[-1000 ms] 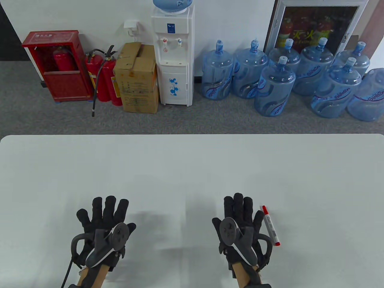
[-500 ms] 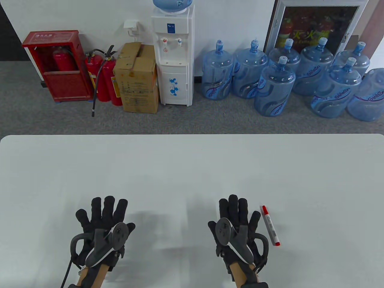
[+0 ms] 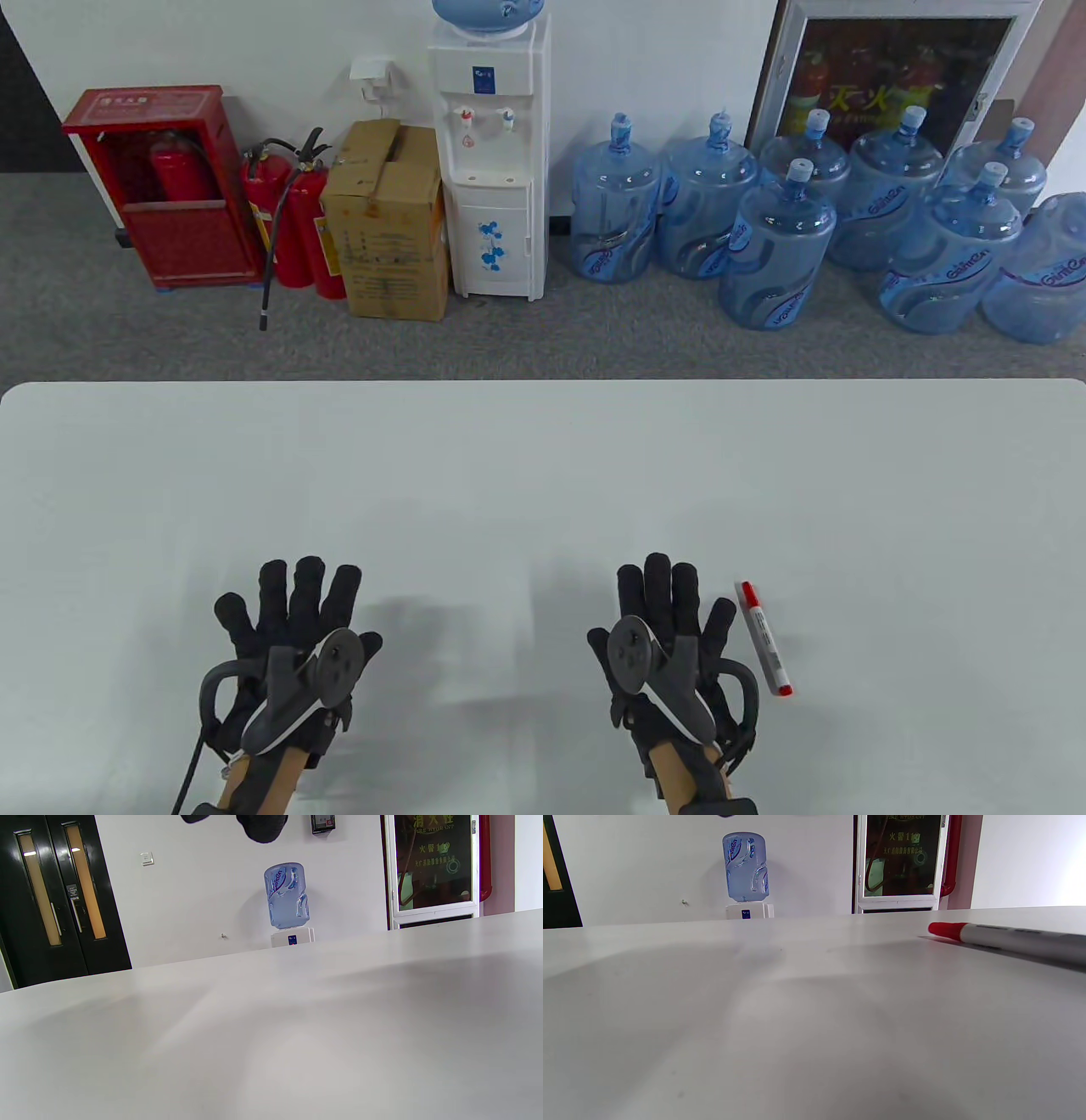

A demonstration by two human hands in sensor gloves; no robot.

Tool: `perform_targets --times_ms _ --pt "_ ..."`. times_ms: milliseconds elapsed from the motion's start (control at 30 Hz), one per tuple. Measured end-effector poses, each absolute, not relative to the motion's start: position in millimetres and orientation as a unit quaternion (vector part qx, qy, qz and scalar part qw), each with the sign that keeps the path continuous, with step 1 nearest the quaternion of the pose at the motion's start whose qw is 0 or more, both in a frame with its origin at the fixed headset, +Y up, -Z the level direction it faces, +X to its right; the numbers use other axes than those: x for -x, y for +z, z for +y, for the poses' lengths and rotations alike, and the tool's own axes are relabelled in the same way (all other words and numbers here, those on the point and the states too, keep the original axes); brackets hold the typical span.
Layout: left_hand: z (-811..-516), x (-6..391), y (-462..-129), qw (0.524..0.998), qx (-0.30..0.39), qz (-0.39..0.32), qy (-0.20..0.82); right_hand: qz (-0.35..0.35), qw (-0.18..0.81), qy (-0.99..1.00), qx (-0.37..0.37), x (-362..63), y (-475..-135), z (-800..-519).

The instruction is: Insert the marker cap back onto the marker

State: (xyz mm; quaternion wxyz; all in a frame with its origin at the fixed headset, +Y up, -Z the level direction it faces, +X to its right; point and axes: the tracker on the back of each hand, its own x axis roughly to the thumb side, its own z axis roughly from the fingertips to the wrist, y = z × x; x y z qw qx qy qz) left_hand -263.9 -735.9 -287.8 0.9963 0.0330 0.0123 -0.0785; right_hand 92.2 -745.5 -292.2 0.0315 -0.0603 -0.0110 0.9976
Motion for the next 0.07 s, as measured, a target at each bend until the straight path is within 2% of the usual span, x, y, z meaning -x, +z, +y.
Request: perform_targets --times_ms 67 --pt "-736.0 263.8 -288.0 0.996 -0.033 0.012 -0.079 -0.009 0.032 0.998 0.059 -91.6 -292.4 -745.7"
